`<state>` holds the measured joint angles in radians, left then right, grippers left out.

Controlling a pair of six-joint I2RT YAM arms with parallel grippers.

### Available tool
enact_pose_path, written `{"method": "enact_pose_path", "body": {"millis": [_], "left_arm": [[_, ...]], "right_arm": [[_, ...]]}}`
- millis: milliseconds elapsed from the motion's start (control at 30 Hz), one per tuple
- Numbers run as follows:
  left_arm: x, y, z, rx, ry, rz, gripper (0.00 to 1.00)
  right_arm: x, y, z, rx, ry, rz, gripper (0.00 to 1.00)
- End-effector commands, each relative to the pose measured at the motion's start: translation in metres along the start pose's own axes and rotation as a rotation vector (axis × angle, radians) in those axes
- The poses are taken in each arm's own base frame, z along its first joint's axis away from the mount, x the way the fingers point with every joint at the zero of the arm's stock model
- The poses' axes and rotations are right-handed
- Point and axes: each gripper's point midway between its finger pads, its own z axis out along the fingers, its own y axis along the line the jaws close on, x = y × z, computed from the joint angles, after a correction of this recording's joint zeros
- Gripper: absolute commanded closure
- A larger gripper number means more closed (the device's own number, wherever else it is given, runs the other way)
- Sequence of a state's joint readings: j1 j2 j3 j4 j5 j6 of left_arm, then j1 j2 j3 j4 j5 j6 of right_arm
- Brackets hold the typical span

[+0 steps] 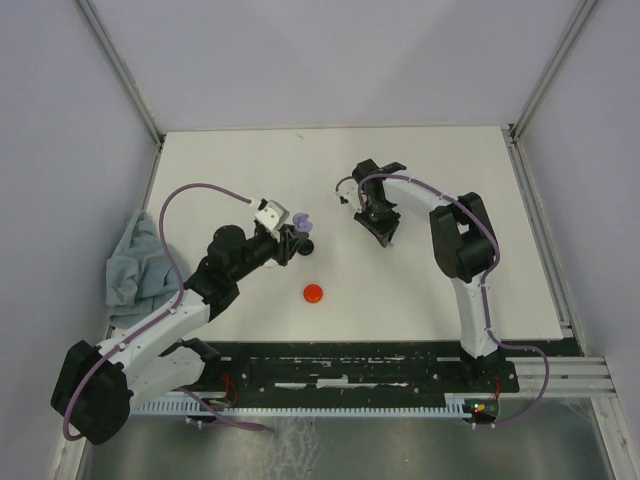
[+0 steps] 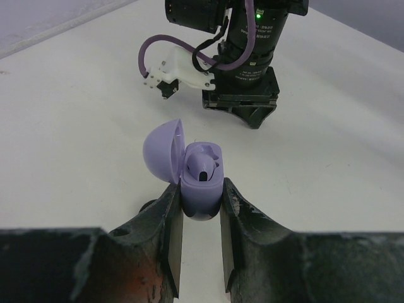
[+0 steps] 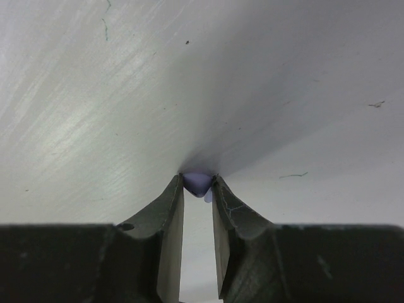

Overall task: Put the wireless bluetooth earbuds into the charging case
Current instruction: Pick up the earbud from the center of the board, then place the earbud in the charging case.

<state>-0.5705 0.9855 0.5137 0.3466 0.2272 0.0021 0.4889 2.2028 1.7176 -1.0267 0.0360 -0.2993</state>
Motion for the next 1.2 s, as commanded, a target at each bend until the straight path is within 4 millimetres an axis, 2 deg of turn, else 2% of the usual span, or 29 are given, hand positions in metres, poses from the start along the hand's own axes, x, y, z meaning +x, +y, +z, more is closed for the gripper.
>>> {"method": "enact_pose_path", "body": {"millis": [0,200,433,800,1000,1167], "left_arm": [[-0.042,-0.009,-0.001,0.061,-0.125,0.05,0.97],[-0.051,-0.019,-0.008,0.111,-0.199,0.083,0.97],[-0.063,-0.032,-0.018,0.173,-0.297,0.13,0.97],[-0.082,-0.045,-0.022,0.241,-0.383,0.142,0.97],[-0.087,-0.05,-0.018,0.278,-0.403,0.134,0.97],[-0.094,-0.057,-0.016,0.32,-0.422,0.118,0.97]], "right_arm": [[-0.027,0.003,-0.042,0.008,-0.188,0.077,0.78],[-0.031,0.009,-0.085,0.021,-0.32,0.165,0.79],[-0.037,0.029,-0.142,0.028,-0.498,0.247,0.79],[-0.044,0.086,-0.247,-0.041,-0.861,0.255,0.78],[-0.047,0.117,-0.308,-0.188,-1.104,0.266,0.78],[-0.045,0.142,-0.346,-0.333,-1.253,0.21,0.77]]}}
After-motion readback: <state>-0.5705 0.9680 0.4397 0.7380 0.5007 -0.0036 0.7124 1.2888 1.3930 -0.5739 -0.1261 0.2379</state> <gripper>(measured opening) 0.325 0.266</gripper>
